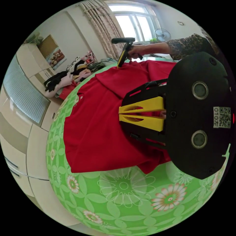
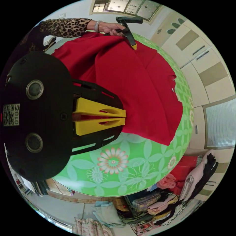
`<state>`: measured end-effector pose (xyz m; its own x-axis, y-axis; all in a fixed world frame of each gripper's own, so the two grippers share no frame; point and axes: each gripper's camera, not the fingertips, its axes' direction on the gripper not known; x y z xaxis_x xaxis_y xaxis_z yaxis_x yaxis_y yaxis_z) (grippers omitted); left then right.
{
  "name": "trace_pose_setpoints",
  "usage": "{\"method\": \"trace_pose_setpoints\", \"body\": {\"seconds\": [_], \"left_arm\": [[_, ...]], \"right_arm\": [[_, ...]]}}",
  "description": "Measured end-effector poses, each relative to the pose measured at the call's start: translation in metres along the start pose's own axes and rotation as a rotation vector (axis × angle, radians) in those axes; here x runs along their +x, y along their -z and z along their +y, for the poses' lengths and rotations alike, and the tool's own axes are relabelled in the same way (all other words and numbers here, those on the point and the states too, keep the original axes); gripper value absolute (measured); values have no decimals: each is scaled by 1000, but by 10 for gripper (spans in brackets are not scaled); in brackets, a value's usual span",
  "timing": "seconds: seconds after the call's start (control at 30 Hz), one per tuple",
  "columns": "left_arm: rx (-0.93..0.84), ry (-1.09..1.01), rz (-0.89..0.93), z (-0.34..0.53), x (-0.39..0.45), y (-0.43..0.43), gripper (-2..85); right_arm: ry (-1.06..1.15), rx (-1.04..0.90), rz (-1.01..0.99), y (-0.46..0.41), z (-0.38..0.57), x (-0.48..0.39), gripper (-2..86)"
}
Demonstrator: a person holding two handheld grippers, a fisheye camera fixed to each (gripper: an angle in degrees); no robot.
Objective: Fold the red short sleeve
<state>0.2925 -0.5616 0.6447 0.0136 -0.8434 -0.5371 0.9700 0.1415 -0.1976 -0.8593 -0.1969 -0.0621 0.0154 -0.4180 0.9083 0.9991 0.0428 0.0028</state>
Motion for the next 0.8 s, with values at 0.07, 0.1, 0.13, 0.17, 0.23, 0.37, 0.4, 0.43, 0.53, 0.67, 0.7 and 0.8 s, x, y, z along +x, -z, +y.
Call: {"method": "trace_pose_setpoints", "body": {"seconds": [0.07,0.1,0.13,0.17,0.23,0.37,0.4,0.43,0.53,0.67,0.7,0.8], "left_arm": [[40,14,31,12,-3,8,-3],[41,16,58,17,-4,10,-3],[34,17,130,29,-6,17,-3],[44,-4,204,46,-5,28,-3],[53,-69,268,78,-3,50,-2],[22,-238,126,166,8,101,2],[20,-272,102,179,11,107,2],[29,-310,47,205,15,118,5],[78,-415,-140,265,27,135,16],[52,-403,-248,321,25,126,28],[56,-388,-259,328,23,125,29],[56,-397,-202,353,26,117,29]], "right_arm": [[-13,-9,-15,2,7,1,27],[-28,22,16,10,21,0,27],[-3,102,47,22,42,-4,27],[17,134,41,29,54,-6,27],[141,167,-135,49,108,-17,31],[350,101,-457,60,199,-45,49],[407,92,-478,61,229,-60,62],[422,84,-458,59,257,-75,76],[469,86,-332,51,320,-114,97],[408,136,38,40,379,-149,106],[403,128,113,35,393,-158,108],[432,93,192,23,416,-173,106]]}}
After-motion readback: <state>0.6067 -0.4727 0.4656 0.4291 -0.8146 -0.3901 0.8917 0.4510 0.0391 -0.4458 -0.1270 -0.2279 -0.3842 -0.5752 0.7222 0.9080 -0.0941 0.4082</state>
